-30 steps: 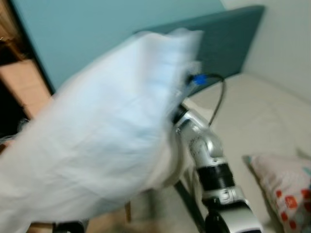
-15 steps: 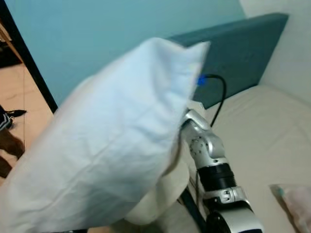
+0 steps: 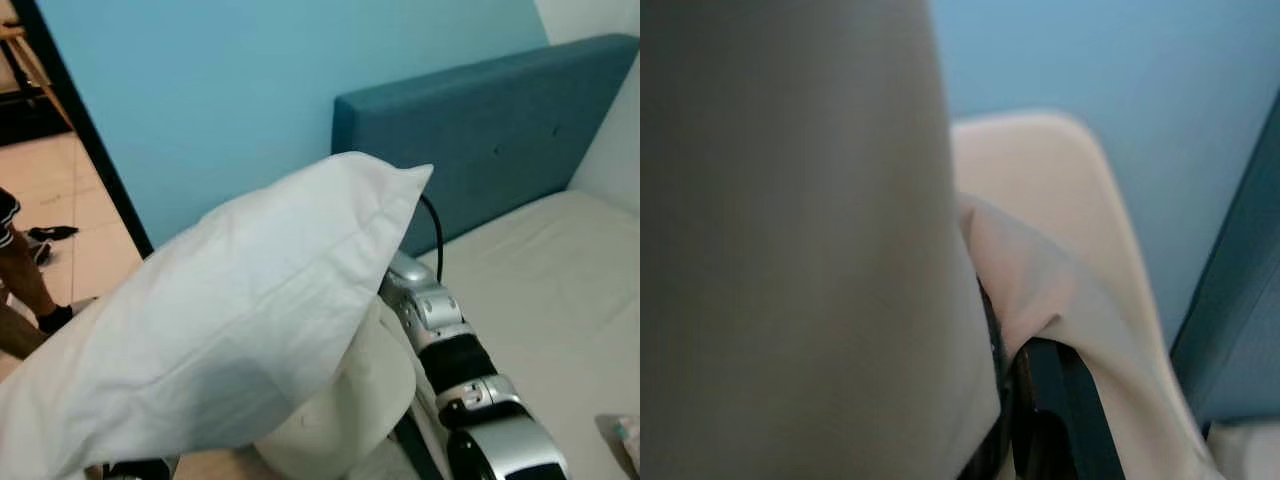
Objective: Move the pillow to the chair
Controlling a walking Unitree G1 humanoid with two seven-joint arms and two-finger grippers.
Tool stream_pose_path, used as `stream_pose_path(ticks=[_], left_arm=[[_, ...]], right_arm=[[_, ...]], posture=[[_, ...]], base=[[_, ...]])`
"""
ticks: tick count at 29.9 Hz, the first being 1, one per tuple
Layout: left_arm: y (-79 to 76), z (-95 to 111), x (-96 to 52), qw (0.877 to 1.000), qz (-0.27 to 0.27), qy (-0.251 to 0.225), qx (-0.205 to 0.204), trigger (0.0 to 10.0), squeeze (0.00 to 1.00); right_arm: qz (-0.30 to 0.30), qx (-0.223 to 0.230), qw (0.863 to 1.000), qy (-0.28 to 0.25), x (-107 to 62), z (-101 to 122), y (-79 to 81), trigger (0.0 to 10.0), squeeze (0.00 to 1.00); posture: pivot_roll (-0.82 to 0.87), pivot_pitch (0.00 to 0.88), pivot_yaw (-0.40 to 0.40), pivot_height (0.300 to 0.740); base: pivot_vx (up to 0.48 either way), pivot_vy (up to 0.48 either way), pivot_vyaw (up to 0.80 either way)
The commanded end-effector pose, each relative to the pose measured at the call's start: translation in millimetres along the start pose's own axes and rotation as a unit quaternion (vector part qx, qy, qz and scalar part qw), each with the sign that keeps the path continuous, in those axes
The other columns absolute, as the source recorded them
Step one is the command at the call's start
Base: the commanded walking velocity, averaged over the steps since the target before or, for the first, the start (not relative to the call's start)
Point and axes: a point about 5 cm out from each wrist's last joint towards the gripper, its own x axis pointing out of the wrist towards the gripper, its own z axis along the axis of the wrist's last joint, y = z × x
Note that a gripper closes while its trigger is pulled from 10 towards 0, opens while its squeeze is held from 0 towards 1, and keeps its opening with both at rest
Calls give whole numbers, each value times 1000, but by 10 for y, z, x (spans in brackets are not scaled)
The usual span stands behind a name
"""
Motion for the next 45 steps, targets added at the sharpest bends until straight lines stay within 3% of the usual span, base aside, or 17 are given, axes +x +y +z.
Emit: stream_pose_path(ticks=[1, 4, 12, 18, 22, 28, 33, 34, 36, 38, 40, 45], left_arm=[[-69, 97, 28, 1000, -8, -15, 10, 10000, 0], [-72, 32, 25, 1000, -2, 12, 19, 10000, 0], [-75, 71, 34, 1000, -8, 12, 8, 10000, 0], [-119, 156, 41, 1000, -22, -12, -2, 10000, 0], [-173, 310, 37, 998, -30, -62, -12, 10000, 0], [-278, 523, 24, 991, -55, -116, -30, 10000, 0], [-312, 594, 17, 989, -63, -131, -31, 10000, 0], [-317, 640, 12, 987, -65, -141, -34, 10000, 0], [-325, 715, 1, 984, -69, -158, -42, 10000, 0], [-317, 777, -8, 982, -68, -170, -45, 10000, 0], [-307, 826, -13, 981, -67, -179, -45, 10000, 0], [-303, 914, -20, 977, -68, -194, -49, 10000, 0]], right_arm=[[9, -16, 1000, 15, 33, 8, 61, 10000, 0], [-12, -4, 997, 81, 9, -215, -2, 10000, 0], [-28, 26, 993, 112, -13, -275, -99, 10000, 0], [-60, 31, 990, 127, -41, -278, -204, 10000, 0], [-87, 42, 988, 117, -48, -247, -280, 10000, 0], [-131, 50, 984, 110, 0, -260, -332, 10000, 0], [-149, 58, 982, 103, 32, -234, -341, 10000, 0], [-155, 57, 982, 97, 46, -198, -349, 10000, 835], [-165, 51, 981, 87, 62, -143, -365, 10000, 835], [-178, 52, 979, 79, 67, -105, -391, 10000, 965], [-182, 51, 980, 67, 74, -64, -406, 10000, 1000], [-182, 39, 982, 37, 92, 45, -421, 10000, 1000]], posture=[[-156, 80, 34, 690], [-155, 86, 31, 675], [-154, 90, 32, 645], [-155, 93, 38, 625], [-155, 96, 40, 605], [-150, 101, 42, 580], [-149, 102, 41, 560], [-144, 104, 42, 555], [-141, 106, 40, 545], [-138, 108, 40, 535], [-138, 108, 40, 525], [-140, 109, 41, 520]], base=[[0, 0, 0], [0, 0, 0], [0, 0, 0], [0, 0, 0], [0, 0, 0], [0, 0, 0], [0, 0, 0], [0, 0, 0], [0, 0, 0], [0, 0, 0], [0, 0, 0], [0, 0, 0]])
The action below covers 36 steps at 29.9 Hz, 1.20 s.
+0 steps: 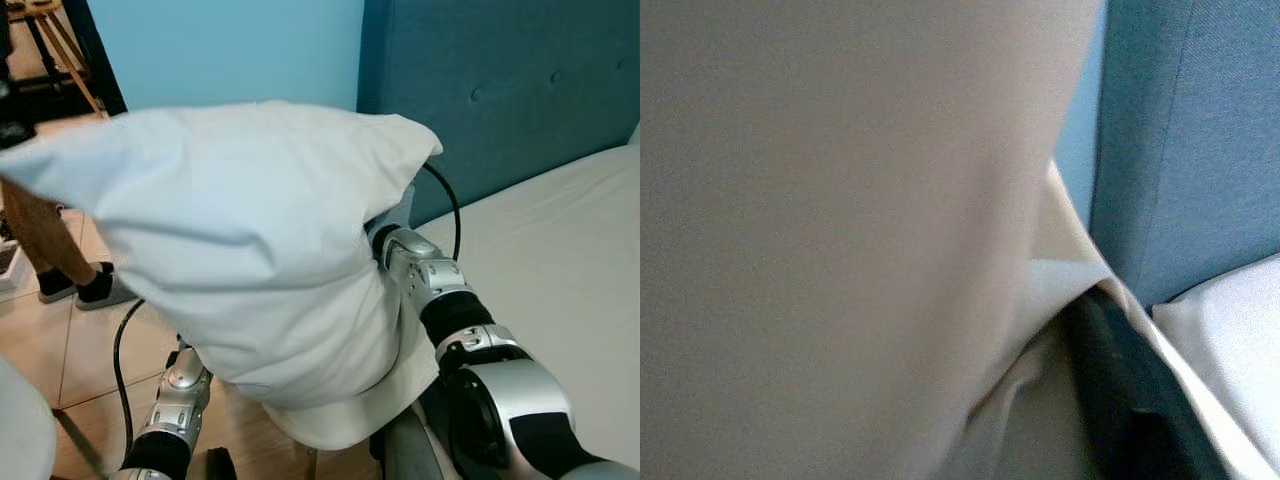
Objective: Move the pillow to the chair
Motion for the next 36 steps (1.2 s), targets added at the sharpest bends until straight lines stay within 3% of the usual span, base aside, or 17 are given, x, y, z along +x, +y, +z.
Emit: stream_pose_path(ticks=[1, 4, 7, 9, 13, 17, 26, 32, 33, 36], left_arm=[[-84, 100, 39, 1000, -16, -20, -3, 10000, 0], [-97, 133, 49, 1000, -18, -24, -3, 10000, 0], [-134, 165, 63, 999, -23, -28, -3, 10000, 0], [-141, 169, 64, 999, -24, -29, -3, 10000, 0], [-175, 182, 73, 999, -30, -30, -3, 10000, 0], [-187, 188, 81, 999, -32, -31, -1, 10000, 0], [-166, 200, 80, 999, -31, -34, 7, 10000, 0], [-176, 241, 78, 998, -30, -45, 9, 10000, 0], [-179, 282, 83, 998, -29, -54, 6, 10000, 0], [-180, 299, 86, 998, -28, -57, 4, 10000, 0]], right_arm=[[6, -2, 1000, 30, 5, -160, 40, 10000, 1000], [6, -2, 1000, -5, 20, -31, 40, 10000, 1000], [-14, -2, 997, -76, 19, 265, -35, 10000, 1000], [-18, -3, 996, -88, 16, 313, -51, 10000, 1000], [-33, 8, 984, -174, -35, 752, -166, 10000, 1000], [-32, 9, 975, -220, -87, 1019, -215, 10000, 1000], [-52, 40, 957, -283, -186, 1158, -390, 10000, 1000], [27, 101, 937, -334, -281, 1170, -383, 10000, 1000], [51, 114, 930, -346, -325, 1148, -378, 10000, 431], [53, 114, 929, -349, -340, 1133, -385, 10000, 431]], posture=[[-141, 108, 42, 520], [-144, 106, 42, 520], [-147, 101, 45, 520], [-147, 101, 45, 520], [-151, 88, 48, 520], [-152, 81, 50, 520], [-148, 71, 47, 520], [-157, 74, 49, 520], [-162, 78, 52, 520], [-162, 78, 52, 520]], base=[[0, 0, 0], [0, 0, 0], [0, 0, 0], [0, 0, 0], [0, 0, 0], [0, 0, 0], [0, 0, 0], [0, 0, 0], [0, 0, 0], [0, 0, 0]])
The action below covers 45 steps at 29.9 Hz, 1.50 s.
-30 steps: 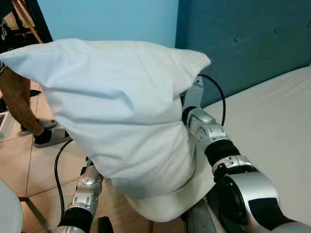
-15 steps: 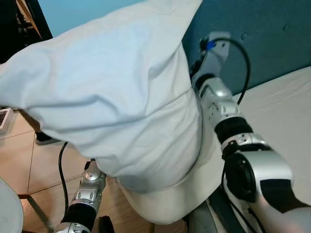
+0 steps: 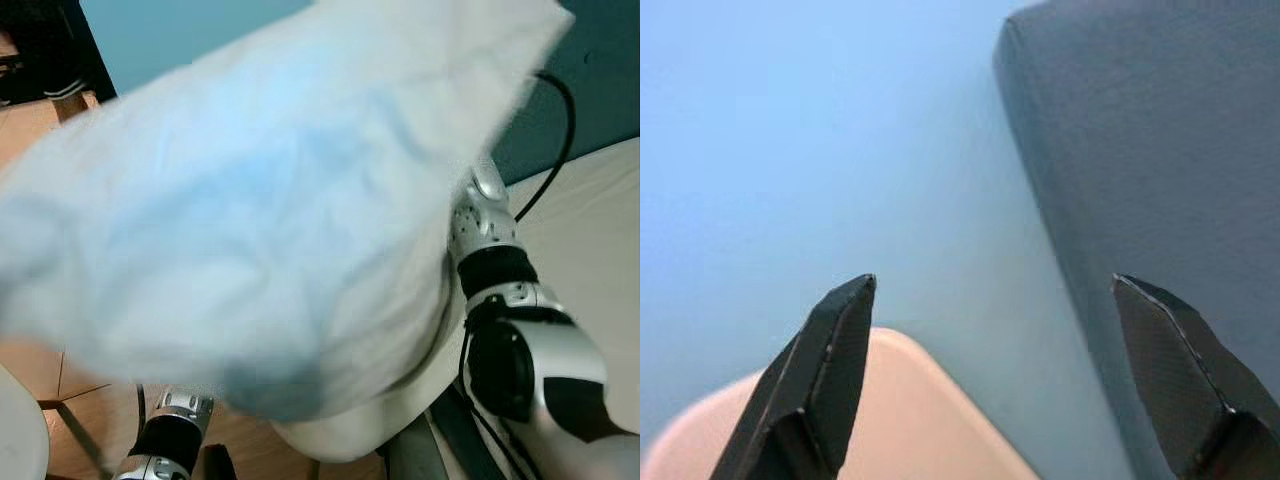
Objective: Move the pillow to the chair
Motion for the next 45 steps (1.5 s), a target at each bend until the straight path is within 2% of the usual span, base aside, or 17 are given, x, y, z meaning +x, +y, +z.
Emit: stream_pose_path(ticks=[1, 2, 3, 4, 8, 9, 12, 14, 15, 16, 23, 24, 25, 28, 37, 40, 45], left_arm=[[-66, 108, 30, 999, -16, -22, -29, 10000, 0], [-66, 108, 30, 999, -16, -22, -29, 10000, 0], [-230, 294, 69, 992, -71, -59, -84, 10000, 0], [-335, 404, 78, 986, -109, -79, -102, 10000, 0], [-458, 577, 108, 977, -150, -107, -110, 10000, 0], [-346, 638, 208, 983, -103, -113, -98, 10000, 0], [-184, 668, 287, 989, -46, -112, -88, 10000, 0], [-184, 668, 287, 989, -46, -112, -88, 10000, 0], [-66, 698, 319, 990, -9, -114, -85, 10000, 0], [147, 810, 352, 986, 51, -131, -85, 10000, 0], [356, 959, 373, 979, 122, -157, -47, 10000, 0], [432, 999, 383, 975, 146, -164, -36, 10000, 0], [647, 1147, 410, 962, 207, -179, -11, 10000, 0], [783, 1328, 449, 952, 238, -194, -8, 10000, 0], [844, 1605, 486, 939, 259, -225, -32, 10000, 0], [801, 1713, 482, 929, 270, -249, -52, 10000, 0], [793, 1745, 477, 924, 275, -259, -56, 10000, 0]], right_arm=[[12, 1, 1000, 5, -75, -38, -19, 10000, 0], [12, 1, 1000, 5, -75, -38, -19, 10000, 0], [17, -8, 1000, 17, -171, -92, -78, 10000, 0], [16, -10, 1000, 22, -194, -105, -100, 10000, 0], [13, -6, 1000, 24, -211, -102, -120, 10000, 0], [18, 1, 1000, 23, -206, -93, -91, 10000, 0], [26, 4, 999, 24, -201, -95, -44, 10000, 0], [26, 4, 999, 24, -201, -95, -44, 10000, 0], [31, 5, 999, 25, -201, -101, -12, 10000, 0], [43, 8, 999, 29, -204, -117, 45, 10000, 0], [50, 11, 998, 36, -214, -138, 85, 10000, 0], [52, 11, 998, 38, -218, -147, 94, 10000, 0], [60, 8, 997, 45, -232, -175, 128, 10000, 0], [70, 4, 996, 52, -252, -205, 169, 10000, 0], [73, -13, 996, 58, -292, -214, 170, 10000, 0], [42, -57, 996, 59, -336, -78, -87, 10000, 0], [54, -89, 992, 65, -402, 95, -290, 10000, 0]], posture=[[-177, 84, 57, 520], [-177, 84, 57, 520], [-186, 87, 58, 520], [-186, 87, 58, 520], [-186, 87, 58, 520], [-190, 89, 53, 520], [-188, 87, 51, 520], [-188, 87, 51, 520], [-188, 87, 51, 520], [-188, 87, 51, 520], [-187, 89, 47, 520], [-187, 89, 47, 520], [-187, 89, 47, 520], [-197, 90, 48, 520], [-203, 93, 54, 520], [-205, 98, 50, 520], [-204, 100, 46, 520]], base=[[0, 0, 0], [0, 0, 0], [0, 0, 0], [0, 0, 0], [0, 0, 0], [0, 0, 0], [0, 0, 0], [0, 0, 0], [0, 0, 0], [0, 0, 0], [0, 0, 0], [0, 0, 0], [0, 0, 0], [0, 0, 0], [0, 0, 0], [0, 0, 0], [0, 0, 0]])
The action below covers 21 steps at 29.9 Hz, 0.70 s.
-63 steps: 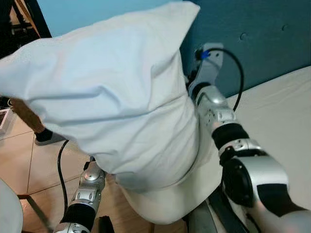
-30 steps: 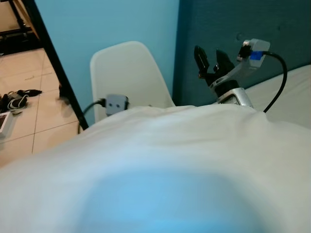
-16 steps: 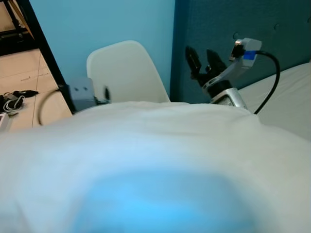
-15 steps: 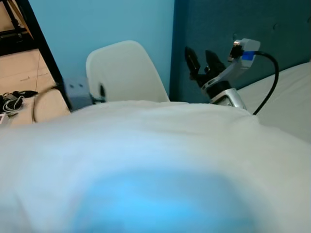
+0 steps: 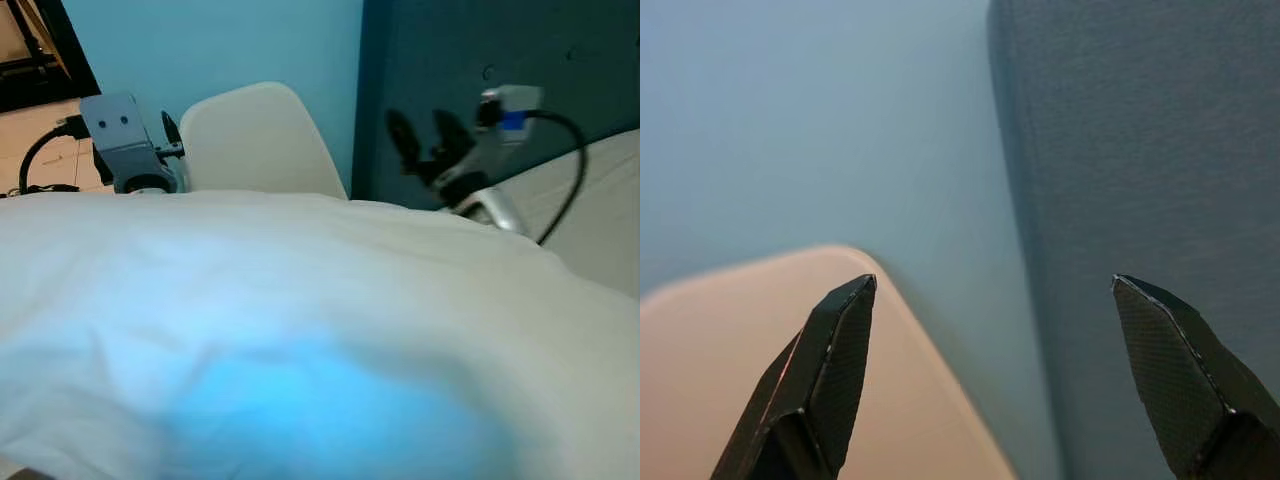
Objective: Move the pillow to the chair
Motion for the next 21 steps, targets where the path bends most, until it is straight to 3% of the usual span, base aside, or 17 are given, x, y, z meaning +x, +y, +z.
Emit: stream_pose_path(ticks=[1, 2, 3, 4, 7, 8, 9, 10, 12, 13, 15, 16, 17, 18, 19, 20, 21], left_arm=[[-16, 55, 20, 1000, 8, -11, -14, 10000, 0], [-18, 63, 17, 1000, 9, -14, -15, 10000, 0], [-26, 63, -6, 1000, 6, -17, -15, 10000, 0], [-29, 61, -13, 1000, 6, -17, -15, 10000, 0], [-50, 36, -50, 1000, 0, -15, -14, 10000, 0], [-50, 36, -50, 1000, 0, -15, -14, 10000, 0], [-62, 29, -67, 1000, -3, -16, -12, 10000, 0], [-62, 29, -67, 1000, -3, -16, -12, 10000, 0], [-71, 25, -78, 1000, -5, -16, -13, 10000, 0], [-71, 25, -78, 1000, -5, -16, -13, 10000, 0], [-83, 13, -97, 1000, -7, -14, -15, 10000, 0], [-88, 8, -105, 1000, -7, -13, -16, 10000, 0], [-88, 8, -105, 1000, -7, -13, -16, 10000, 0], [-103, 3, -118, 1000, -11, -13, -16, 10000, 0], [-103, -1, -125, 1000, -12, -13, -16, 10000, 0], [-103, -1, -125, 1000, -12, -13, -16, 10000, 0], [-102, -5, -134, 1000, -13, -12, -16, 10000, 0]], right_arm=[[14, -1, 1000, 5, -19, 9, 5, 10000, 0], [36, -10, 999, 4, -72, 83, -63, 10000, 0], [137, 14, 990, -17, -276, 349, -170, 10000, 0], [171, 16, 985, -22, -346, 427, -176, 10000, 0], [274, -44, 960, 43, -678, 498, -241, 10000, 0], [274, -44, 960, 43, -678, 498, -241, 10000, 0], [320, -75, 939, 106, -901, 466, -279, 10000, 0], [320, -75, 939, 106, -901, 466, -279, 10000, 0], [348, -98, 913, 188, -1141, 385, -328, 10000, 0], [348, -98, 913, 188, -1141, 385, -328, 10000, 0], [350, -127, 869, 327, -1524, 229, -468, 10000, 0], [351, -135, 849, 371, -1651, 191, -510, 10000, 0], [351, -135, 849, 371, -1651, 191, -510, 10000, 0], [352, -143, 820, 428, -1829, 142, -559, 10000, 0], [354, -138, 811, 446, -1887, 150, -551, 10000, 0], [354, -138, 811, 446, -1887, 150, -551, 10000, 0], [356, -131, 798, 468, -1953, 159, -540, 10000, 0]], posture=[[-204, 100, 46, 520], [-207, 100, 47, 520], [-209, 100, 47, 520], [-209, 100, 47, 520], [-217, 103, 50, 520], [-217, 103, 50, 520], [-224, 106, 48, 520], [-224, 106, 48, 520], [-232, 109, 50, 520], [-232, 109, 50, 520], [-239, 113, 54, 520], [-239, 113, 54, 520], [-239, 113, 54, 520], [-239, 113, 54, 520], [-243, 114, 58, 520], [-243, 114, 58, 520], [-243, 114, 58, 520]], base=[[0, 0, 0], [0, 0, 0], [0, 0, 0], [0, 0, 0], [0, 0, 0], [0, 0, 0], [0, 0, 0], [0, 0, 0], [0, 0, 0], [0, 0, 0], [0, 0, 0], [0, 0, 0], [0, 0, 0], [0, 0, 0], [0, 0, 0], [0, 0, 0], [0, 0, 0]])
